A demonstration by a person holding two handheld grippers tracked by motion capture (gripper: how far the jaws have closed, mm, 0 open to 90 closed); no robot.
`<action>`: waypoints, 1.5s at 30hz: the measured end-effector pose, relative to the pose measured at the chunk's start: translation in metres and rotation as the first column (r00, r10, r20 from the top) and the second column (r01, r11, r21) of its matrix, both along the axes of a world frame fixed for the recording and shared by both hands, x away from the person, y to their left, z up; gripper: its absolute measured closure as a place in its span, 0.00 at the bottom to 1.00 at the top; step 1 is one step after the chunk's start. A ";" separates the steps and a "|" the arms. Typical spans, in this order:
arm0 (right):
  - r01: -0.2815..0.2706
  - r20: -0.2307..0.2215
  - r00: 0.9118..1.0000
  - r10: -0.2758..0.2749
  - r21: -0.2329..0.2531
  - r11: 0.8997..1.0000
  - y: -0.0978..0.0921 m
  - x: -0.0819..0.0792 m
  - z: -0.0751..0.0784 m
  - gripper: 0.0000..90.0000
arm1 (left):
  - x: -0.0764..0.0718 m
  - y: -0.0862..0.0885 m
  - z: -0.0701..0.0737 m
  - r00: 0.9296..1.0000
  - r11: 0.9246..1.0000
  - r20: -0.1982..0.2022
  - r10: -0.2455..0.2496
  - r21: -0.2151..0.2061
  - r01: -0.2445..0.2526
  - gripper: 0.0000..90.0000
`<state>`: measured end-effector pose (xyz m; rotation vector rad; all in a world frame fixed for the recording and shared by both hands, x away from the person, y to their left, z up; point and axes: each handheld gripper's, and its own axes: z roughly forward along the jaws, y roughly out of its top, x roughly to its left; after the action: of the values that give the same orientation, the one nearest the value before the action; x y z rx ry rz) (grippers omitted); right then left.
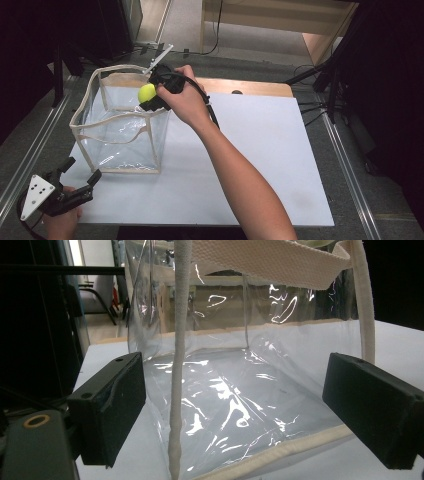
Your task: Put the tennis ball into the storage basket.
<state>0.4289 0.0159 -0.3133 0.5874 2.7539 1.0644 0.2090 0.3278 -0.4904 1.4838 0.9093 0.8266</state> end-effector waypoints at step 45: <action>0.086 0.019 0.996 -0.087 0.041 0.995 -0.053 -0.037 -0.020 0.00 | 0.000 0.000 0.000 1.000 1.000 -0.002 0.002 0.001 -0.002 0.12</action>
<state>0.3924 -0.0375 -0.3336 0.6907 2.6688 1.1019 0.2092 0.3275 -0.4903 1.4847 0.9129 0.8271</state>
